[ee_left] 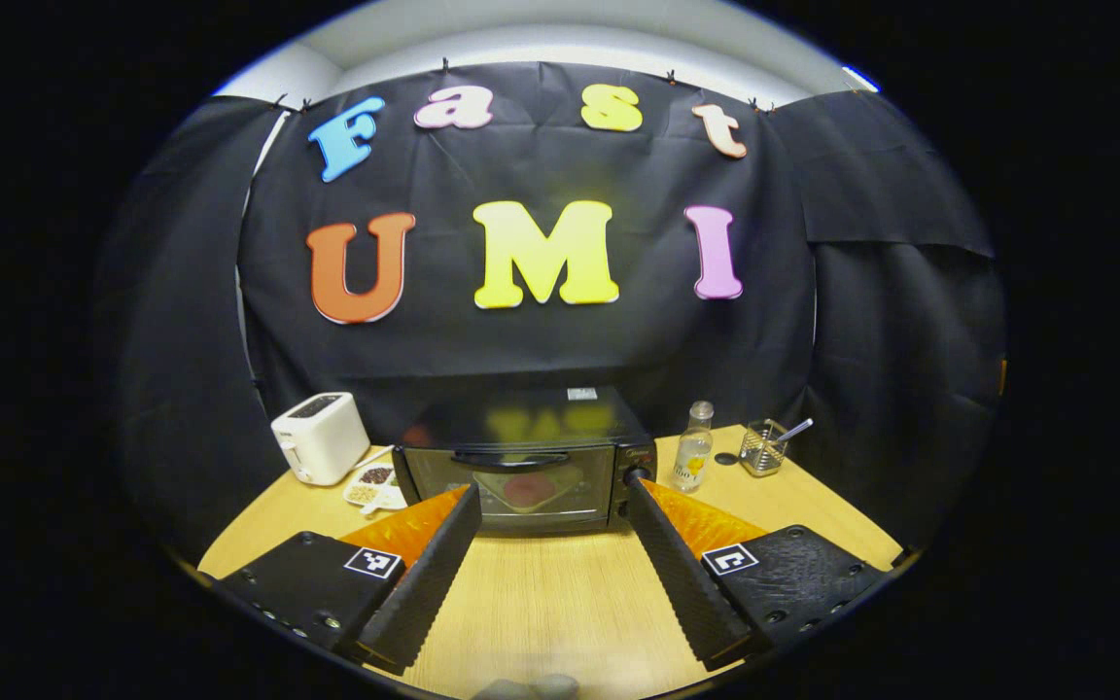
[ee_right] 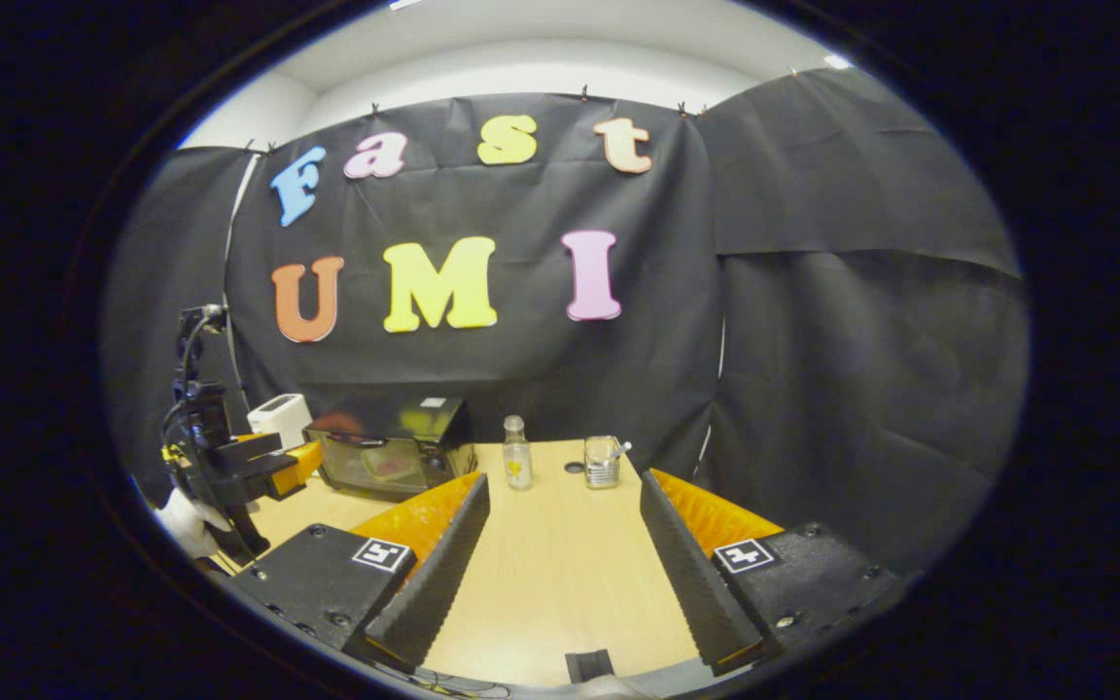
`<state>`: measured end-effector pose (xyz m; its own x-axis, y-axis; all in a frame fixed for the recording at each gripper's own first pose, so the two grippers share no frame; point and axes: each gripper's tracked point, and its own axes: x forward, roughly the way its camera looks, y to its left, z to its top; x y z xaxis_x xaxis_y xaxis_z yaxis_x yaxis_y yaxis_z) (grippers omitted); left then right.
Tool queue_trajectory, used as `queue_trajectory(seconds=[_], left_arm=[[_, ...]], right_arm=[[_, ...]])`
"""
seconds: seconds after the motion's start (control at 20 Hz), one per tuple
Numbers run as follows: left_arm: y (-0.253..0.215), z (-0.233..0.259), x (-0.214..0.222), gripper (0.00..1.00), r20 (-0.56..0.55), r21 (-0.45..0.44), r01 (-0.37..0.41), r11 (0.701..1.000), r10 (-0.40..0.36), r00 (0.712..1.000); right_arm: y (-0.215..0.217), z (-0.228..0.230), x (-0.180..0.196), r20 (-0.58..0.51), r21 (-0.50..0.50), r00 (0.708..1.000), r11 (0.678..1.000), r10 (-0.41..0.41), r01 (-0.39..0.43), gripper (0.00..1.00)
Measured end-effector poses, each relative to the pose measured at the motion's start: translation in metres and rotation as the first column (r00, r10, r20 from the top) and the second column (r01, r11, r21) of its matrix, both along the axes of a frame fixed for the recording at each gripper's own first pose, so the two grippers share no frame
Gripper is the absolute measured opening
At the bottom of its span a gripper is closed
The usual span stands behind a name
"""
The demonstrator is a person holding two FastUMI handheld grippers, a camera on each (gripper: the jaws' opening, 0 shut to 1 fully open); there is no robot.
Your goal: Open the electric oven with the left hand, put the food in, and close the electric oven.
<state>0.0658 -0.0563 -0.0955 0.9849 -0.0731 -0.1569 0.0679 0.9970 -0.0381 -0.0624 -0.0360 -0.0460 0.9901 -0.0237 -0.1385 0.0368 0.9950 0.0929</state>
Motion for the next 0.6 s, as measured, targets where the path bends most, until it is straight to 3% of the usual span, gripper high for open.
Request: queue_trajectory(seconds=[0.3,0.6], left_arm=[[0.015,0.056,-0.136,0.96,0.079,0.03,-0.093,0.995,0.09,0.993],[0.025,0.083,-0.188,0.96,0.123,-0.002,-0.107,0.994,0.107,0.987]], right_arm=[[-0.002,0.021,-0.03,0.113,0.022,0.989,0.995,0.098,-0.101,0.99],[-0.001,0.022,-0.04,0.122,0.009,0.987,0.994,0.106,-0.107,0.99]])
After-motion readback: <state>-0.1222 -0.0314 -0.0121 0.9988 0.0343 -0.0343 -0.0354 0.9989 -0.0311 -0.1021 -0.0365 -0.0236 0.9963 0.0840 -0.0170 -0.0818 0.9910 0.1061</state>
